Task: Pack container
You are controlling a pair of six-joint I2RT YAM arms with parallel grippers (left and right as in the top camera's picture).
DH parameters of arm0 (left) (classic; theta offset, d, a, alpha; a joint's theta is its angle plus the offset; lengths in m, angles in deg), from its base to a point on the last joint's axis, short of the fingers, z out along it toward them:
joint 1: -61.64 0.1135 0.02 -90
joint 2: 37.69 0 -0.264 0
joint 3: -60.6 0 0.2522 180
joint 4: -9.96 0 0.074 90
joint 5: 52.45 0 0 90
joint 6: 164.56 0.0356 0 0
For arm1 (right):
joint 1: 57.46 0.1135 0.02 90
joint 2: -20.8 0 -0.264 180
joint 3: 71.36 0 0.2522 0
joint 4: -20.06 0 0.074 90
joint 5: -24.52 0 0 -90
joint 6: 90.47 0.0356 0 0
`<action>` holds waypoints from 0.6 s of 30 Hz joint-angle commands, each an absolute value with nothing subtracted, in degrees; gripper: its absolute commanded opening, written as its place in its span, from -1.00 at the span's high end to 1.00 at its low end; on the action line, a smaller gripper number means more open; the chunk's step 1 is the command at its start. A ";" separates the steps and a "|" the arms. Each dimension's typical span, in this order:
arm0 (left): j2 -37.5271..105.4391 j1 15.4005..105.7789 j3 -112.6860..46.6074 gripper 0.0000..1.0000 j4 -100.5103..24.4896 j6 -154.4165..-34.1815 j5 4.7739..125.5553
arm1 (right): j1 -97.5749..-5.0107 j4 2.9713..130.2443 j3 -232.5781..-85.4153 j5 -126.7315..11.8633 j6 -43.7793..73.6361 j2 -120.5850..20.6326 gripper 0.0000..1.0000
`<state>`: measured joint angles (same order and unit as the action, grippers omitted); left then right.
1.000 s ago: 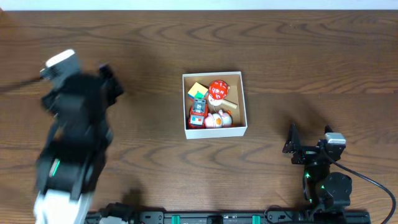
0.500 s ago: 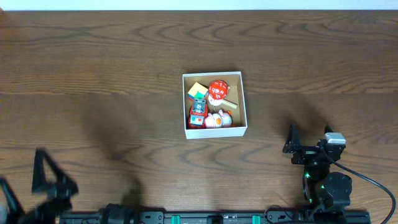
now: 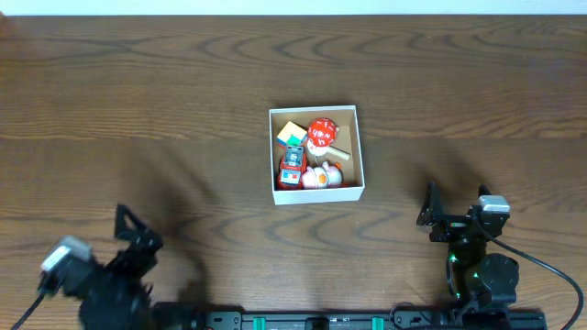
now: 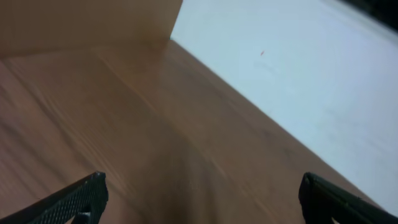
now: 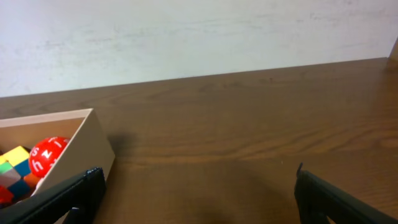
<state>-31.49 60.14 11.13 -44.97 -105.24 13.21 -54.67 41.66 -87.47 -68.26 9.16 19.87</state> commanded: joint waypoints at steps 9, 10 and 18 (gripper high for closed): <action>-36.37 62.00 28.90 -0.96 -33.91 -106.44 16.58 | -55.04 41.51 -87.16 -68.61 9.16 20.46 -0.98; -36.70 62.00 29.84 -0.96 -33.19 -106.07 16.58 | -55.04 41.51 -87.16 -68.61 9.16 20.46 -0.99; -37.59 62.00 34.65 -0.96 -31.73 -103.03 16.55 | -55.04 41.53 -87.16 -68.61 9.16 20.46 -0.98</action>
<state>-37.07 61.63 33.62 -32.60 -104.78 16.47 -54.67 41.66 -87.40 -68.26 9.16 19.87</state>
